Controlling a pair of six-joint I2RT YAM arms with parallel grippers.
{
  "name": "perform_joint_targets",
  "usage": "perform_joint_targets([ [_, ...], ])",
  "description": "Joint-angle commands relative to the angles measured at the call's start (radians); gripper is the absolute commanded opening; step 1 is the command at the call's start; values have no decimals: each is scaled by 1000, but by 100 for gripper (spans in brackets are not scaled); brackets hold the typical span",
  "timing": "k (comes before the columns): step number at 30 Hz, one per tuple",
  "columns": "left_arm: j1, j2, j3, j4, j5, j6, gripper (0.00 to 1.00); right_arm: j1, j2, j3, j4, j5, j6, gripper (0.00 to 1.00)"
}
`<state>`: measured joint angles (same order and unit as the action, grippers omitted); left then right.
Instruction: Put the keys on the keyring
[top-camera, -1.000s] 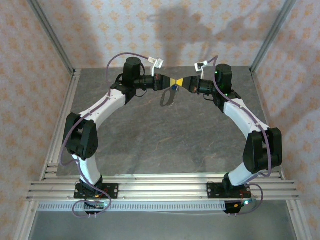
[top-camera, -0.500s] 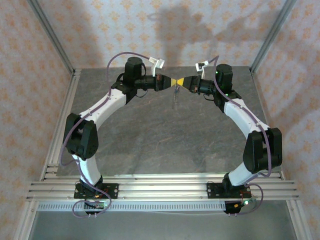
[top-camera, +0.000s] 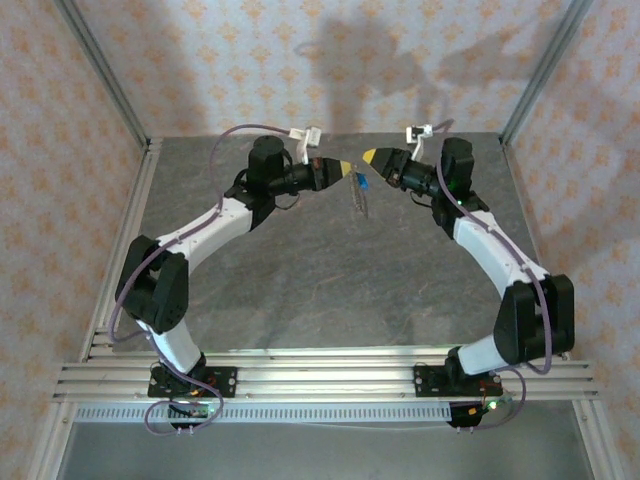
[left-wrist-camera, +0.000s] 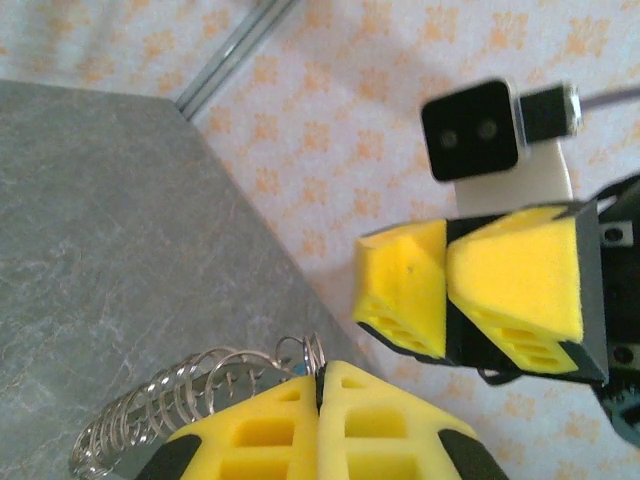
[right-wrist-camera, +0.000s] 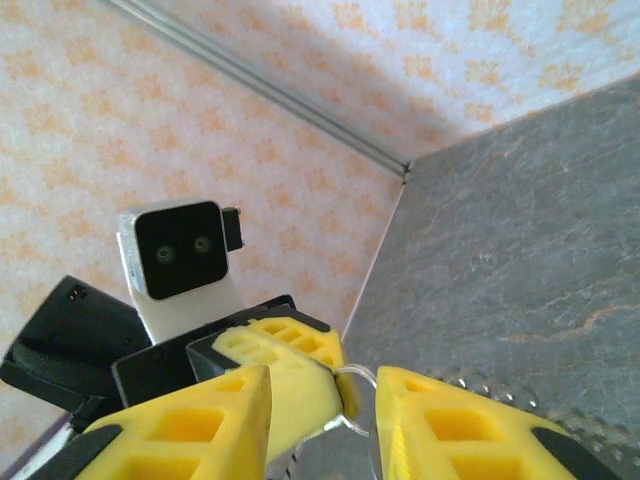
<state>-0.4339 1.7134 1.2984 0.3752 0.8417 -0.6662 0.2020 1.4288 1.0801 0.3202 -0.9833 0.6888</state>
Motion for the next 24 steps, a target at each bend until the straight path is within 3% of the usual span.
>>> perform_joint_targets([
  [1, 0, -81, -26, 180, -69, -76, 0, -2, -91, -78, 83, 138, 25, 34],
  [9, -22, -111, -71, 291, -105, -124, 0, 7, -184, -199, 85, 251, -38, 36],
  [24, -39, -72, -96, 373, -91, -129, 0, 39, -222, -156, 79, 337, -84, 35],
])
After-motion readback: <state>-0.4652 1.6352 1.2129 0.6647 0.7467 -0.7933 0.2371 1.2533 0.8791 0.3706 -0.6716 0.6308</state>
